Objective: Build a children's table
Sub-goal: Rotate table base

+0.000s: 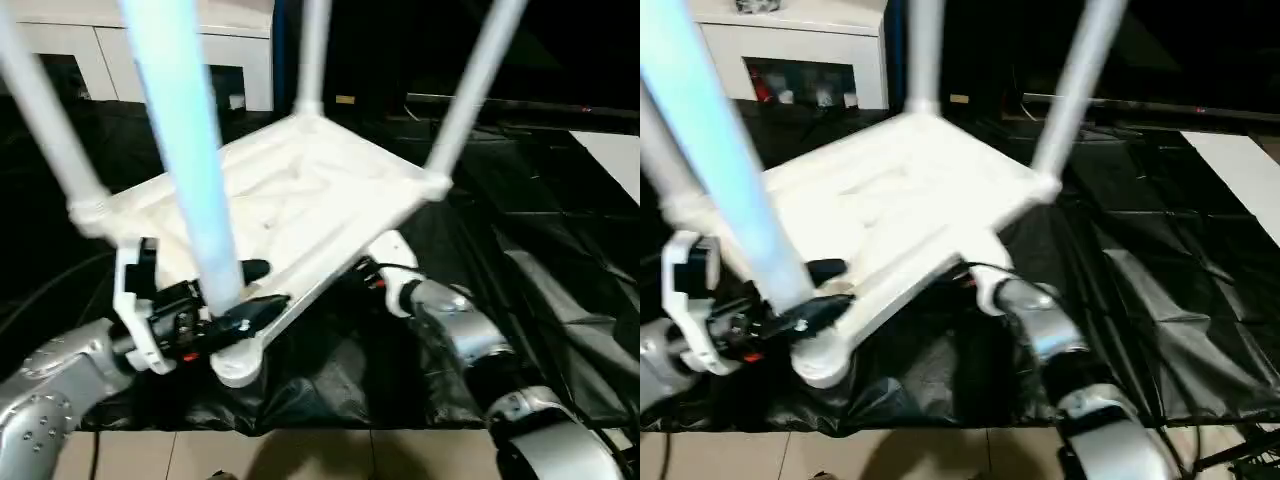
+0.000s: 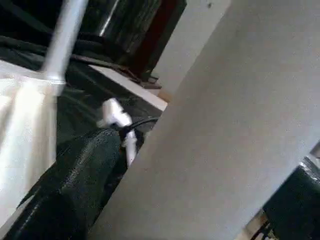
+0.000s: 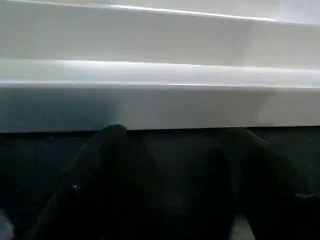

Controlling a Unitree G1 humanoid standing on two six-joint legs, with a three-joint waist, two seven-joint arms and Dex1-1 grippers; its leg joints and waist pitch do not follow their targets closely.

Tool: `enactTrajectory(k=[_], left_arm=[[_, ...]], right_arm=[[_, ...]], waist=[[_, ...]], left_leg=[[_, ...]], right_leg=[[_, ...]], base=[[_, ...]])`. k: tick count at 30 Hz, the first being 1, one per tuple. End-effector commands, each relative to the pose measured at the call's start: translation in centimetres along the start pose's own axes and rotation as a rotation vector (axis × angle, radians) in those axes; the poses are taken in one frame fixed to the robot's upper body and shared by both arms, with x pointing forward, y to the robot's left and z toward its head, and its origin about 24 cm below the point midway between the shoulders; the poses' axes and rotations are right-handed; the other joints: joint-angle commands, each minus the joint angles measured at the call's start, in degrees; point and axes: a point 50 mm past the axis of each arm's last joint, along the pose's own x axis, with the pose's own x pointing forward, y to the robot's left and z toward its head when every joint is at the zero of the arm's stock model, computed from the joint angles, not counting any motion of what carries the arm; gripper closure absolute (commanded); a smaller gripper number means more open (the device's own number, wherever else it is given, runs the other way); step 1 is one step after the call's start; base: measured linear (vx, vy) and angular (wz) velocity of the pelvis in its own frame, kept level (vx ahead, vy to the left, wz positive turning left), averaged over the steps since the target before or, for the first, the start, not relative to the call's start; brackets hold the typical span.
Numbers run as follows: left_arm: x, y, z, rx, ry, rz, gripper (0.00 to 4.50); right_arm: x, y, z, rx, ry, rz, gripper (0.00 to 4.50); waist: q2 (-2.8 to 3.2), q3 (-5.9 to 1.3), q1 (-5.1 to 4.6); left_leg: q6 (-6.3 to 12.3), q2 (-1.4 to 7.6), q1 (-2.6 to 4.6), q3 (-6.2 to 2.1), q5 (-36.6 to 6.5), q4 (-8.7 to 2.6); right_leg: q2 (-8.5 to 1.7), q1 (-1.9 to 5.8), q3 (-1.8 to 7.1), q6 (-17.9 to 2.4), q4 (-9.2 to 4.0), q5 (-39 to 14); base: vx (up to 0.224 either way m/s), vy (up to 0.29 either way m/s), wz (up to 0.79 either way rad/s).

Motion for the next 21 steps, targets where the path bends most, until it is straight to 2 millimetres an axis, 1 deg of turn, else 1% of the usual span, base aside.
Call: enactTrajectory(k=[1,2,3,5,7,9,11,13,14,15,16,17,18,19,21], left_arm=[[1.2,-1.2,0.0,-0.01,-0.008,-0.076,0.04],[1.5,-1.2,0.0,-0.014,-0.021,-0.078,0.04],[1.7,-1.2,0.0,-0.016,-0.028,-0.079,0.04],[2.2,-1.1,0.0,-0.024,-0.033,-0.088,0.04],[2.3,-1.1,-0.1,-0.024,-0.029,-0.089,0.04],[3.3,-1.2,0.0,-0.028,-0.032,-0.117,0.04],[4.3,-1.4,0.3,-0.035,-0.053,-0.157,0.04],[4.7,-1.5,0.4,-0.037,-0.06,-0.169,0.04],[5.1,-1.4,0.3,-0.03,-0.055,-0.165,0.04],[5.4,-1.2,0.2,-0.023,-0.05,-0.159,0.04],[5.6,-1.1,0.1,-0.018,-0.047,-0.155,0.04],[6.0,-0.9,-0.1,-0.006,-0.036,-0.154,0.04],[6.3,-0.6,-0.1,0.007,-0.031,-0.144,0.04],[6.5,-0.5,-0.2,0.013,-0.029,-0.139,0.04],[7.4,-0.4,-0.2,0.02,-0.021,-0.155,0.04]], right_arm=[[1.0,1.4,1.9,-0.03,-0.073,0.085,1.04],[1.1,1.8,2.2,-0.039,-0.088,0.113,1.04],[1.3,2.2,2.3,-0.047,-0.097,0.131,1.04],[1.5,3.0,2.5,-0.055,-0.114,0.187,1.04],[1.5,3.3,2.6,-0.055,-0.12,0.209,1.04],[1.7,4.7,2.9,-0.049,-0.16,0.307,1.04],[1.9,5.7,3.0,-0.039,-0.181,0.377,1.04],[2.0,5.9,2.9,-0.037,-0.179,0.381,1.04],[2.2,5.7,2.9,-0.04,-0.176,0.36,1.04],[2.3,5.6,3.0,-0.038,-0.177,0.34,1.04],[2.3,5.4,3.0,-0.037,-0.178,0.328,1.04],[2.3,5.3,3.0,-0.027,-0.181,0.321,1.04],[2.3,5.1,3.1,-0.023,-0.183,0.319,1.04],[2.2,5.1,3.1,-0.022,-0.184,0.32,1.04],[2.0,5.1,3.0,-0.006,-0.195,0.365,1.04]], waist=[[0.82,-3.26,0.47],[0.73,-3.26,0.43],[0.8,-3.28,0.52],[0.72,-3.33,0.52],[0.69,-3.28,0.54],[0.77,-3.37,0.61],[0.78,-3.36,0.75],[0.71,-3.41,0.72],[0.7,-3.45,0.72],[0.55,-3.44,0.73],[0.63,-3.43,0.76],[0.48,-3.42,0.71],[0.53,-3.39,0.73],[0.44,-3.41,0.82],[0.49,-3.36,0.97]], left_leg=[[-2.41,1.07,0.53,-0.08,-16.0,-4.26],[-2.5,1.15,0.58,-0.07,-16.1,-4.26],[-2.59,1.19,0.61,-0.09,-16.2,-4.3],[-2.49,1.17,0.65,-0.1,-16.4,-4.3],[-2.52,1.16,0.62,-0.14,-16.6,-4.35],[-2.45,1.19,0.77,-0.11,-16.5,-4.28],[-2.43,1.22,0.64,-0.16,-16.1,-4.31],[-2.47,1.22,0.55,-0.21,-15.6,-4.32],[-2.45,1.15,0.61,-0.16,-15.0,-4.23],[-2.44,1.16,0.65,-0.13,-15.1,-4.22],[-2.54,1.2,0.64,-0.19,-15.3,-4.26],[-2.59,1.22,0.62,-0.23,-15.6,-4.29],[-2.56,1.23,0.66,-0.25,-15.8,-4.36],[-2.55,1.25,0.86,-0.17,-16.1,-4.28],[-2.67,1.27,0.79,-0.28,-17.1,-4.35]], right_leg=[[-2.75,2.3,2.68,-10.3,-4.28,-14.7],[-2.71,2.29,2.7,-10.4,-4.23,-14.0],[-2.73,2.31,2.68,-10.3,-4.21,-13.8],[-2.72,2.36,2.67,-10.3,-4.2,-13.6],[-2.77,2.39,2.7,-10.2,-4.24,-14.0],[-2.72,2.35,2.72,-10.3,-4.17,-13.3],[-2.84,2.5,2.73,-10.7,-4.14,-12.5],[-2.9,2.66,2.71,-10.9,-4.06,-12.1],[-2.9,2.61,2.69,-11.1,-4.08,-11.7],[-2.91,2.56,2.69,-11.1,-4.1,-11.9],[-2.97,2.58,2.66,-11.1,-4.17,-12.5],[-2.97,2.61,2.67,-11.0,-4.19,-12.9],[-2.93,2.61,2.64,-10.7,-4.28,-13.3],[-2.93,2.44,2.67,-10.6,-4.37,-13.7],[-3.08,2.51,2.67,-9.8,-4.54,-15.5]], base=[[0.0,0.0,0.0],[0.0,0.0,0.0],[0.0,0.0,0.0],[0.0,0.0,0.0],[0.0,0.0,0.0],[0.0,0.0,0.0],[0.0,0.0,0.0],[0.0,0.0,0.0],[0.0,0.0,0.0],[0.0,0.0,0.0],[0.0,0.0,0.0],[0.0,0.0,0.0],[0.0,0.0,0.0],[0.0,0.0,0.0],[0.0,0.0,0.0]])
